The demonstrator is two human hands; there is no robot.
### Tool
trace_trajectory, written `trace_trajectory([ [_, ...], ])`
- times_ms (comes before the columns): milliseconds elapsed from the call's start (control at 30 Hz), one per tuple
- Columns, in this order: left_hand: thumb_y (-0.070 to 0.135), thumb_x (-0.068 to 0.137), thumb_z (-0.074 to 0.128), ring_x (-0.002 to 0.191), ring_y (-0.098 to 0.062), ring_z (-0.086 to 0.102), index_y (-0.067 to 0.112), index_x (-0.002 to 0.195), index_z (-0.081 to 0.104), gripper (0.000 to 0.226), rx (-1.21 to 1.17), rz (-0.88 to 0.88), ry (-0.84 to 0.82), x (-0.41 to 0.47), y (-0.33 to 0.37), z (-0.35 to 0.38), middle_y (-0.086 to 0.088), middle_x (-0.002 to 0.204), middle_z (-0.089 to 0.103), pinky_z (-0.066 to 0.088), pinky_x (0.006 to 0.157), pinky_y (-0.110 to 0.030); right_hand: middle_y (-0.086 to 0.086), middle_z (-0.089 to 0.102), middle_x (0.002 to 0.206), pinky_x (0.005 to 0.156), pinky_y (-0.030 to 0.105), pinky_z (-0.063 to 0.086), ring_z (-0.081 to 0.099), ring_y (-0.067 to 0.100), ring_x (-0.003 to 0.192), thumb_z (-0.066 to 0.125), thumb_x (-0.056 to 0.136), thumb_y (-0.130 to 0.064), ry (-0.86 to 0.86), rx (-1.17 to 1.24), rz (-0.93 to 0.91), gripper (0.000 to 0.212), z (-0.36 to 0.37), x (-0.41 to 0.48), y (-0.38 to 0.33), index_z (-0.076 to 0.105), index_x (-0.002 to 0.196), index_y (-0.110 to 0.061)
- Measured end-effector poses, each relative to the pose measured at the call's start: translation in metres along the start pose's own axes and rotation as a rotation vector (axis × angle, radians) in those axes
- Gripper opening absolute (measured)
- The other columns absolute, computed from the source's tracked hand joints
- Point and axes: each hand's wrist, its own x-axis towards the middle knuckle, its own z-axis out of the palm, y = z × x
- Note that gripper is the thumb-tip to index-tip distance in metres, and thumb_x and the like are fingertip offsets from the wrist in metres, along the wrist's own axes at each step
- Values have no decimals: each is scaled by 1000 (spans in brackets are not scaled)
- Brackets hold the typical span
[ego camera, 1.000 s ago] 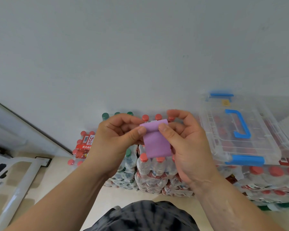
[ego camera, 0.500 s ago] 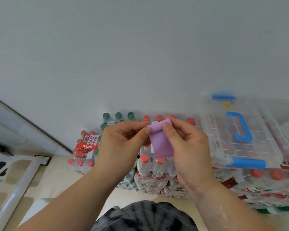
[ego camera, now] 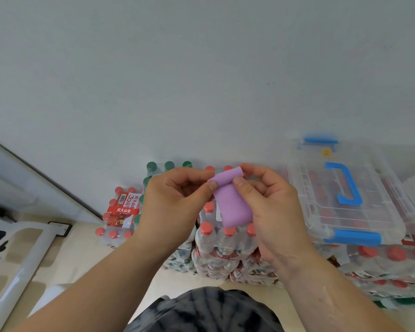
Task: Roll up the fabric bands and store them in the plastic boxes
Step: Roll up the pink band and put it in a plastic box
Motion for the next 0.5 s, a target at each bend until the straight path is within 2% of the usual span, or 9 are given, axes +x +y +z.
trace_trajectory([
  [67,-1,81,78,78,-22,75,19,87,79,21,52,33,-21,1,-1,-1,-2,81,78,61,76,-35,0,78,85,55,20,53,72,6,78,72,86,-22,-9,-3,-4,19,1,1,-3,73,104,-17],
  [167,-7,79,78,74,-18,72,20,82,78,27,59,65,-66,2,-2,-2,-2,81,77,58,71,-26,-7,79,83,56,35,52,73,5,73,73,86,-24,-9,-15,20,9,1,3,-4,71,92,-18],
  [233,-11,77,76,74,-17,70,19,82,79,31,17,57,-99,3,-2,-3,-5,83,76,57,72,-24,-5,79,81,59,40,50,74,9,74,70,91,-18,-17,-38,24,4,1,4,-3,67,92,-17],
  [267,-11,77,76,74,-17,70,18,83,79,31,-14,38,-110,4,-1,-3,-6,83,76,57,72,-25,-2,79,83,60,39,53,74,11,78,69,92,-16,-27,-33,14,4,1,5,-2,66,93,-15],
  [367,5,79,76,77,-16,71,14,95,77,19,-146,-84,-98,5,1,-3,-4,85,76,57,70,-24,4,79,87,64,34,60,75,18,83,70,89,-14,-42,-37,-28,8,-1,5,1,67,96,-16],
  [433,17,81,72,83,-19,73,12,100,76,20,-164,-159,-97,5,0,-1,-5,90,77,59,71,-28,7,79,89,71,39,61,75,23,87,71,89,-15,-50,-51,-42,11,-1,5,4,66,98,-18],
  [500,11,86,70,85,-24,74,10,101,76,17,-147,-189,-114,7,-1,-1,-9,92,78,61,73,-35,8,79,89,74,39,61,75,24,89,70,90,-12,-64,-51,-47,13,-1,6,7,65,100,-19],
])
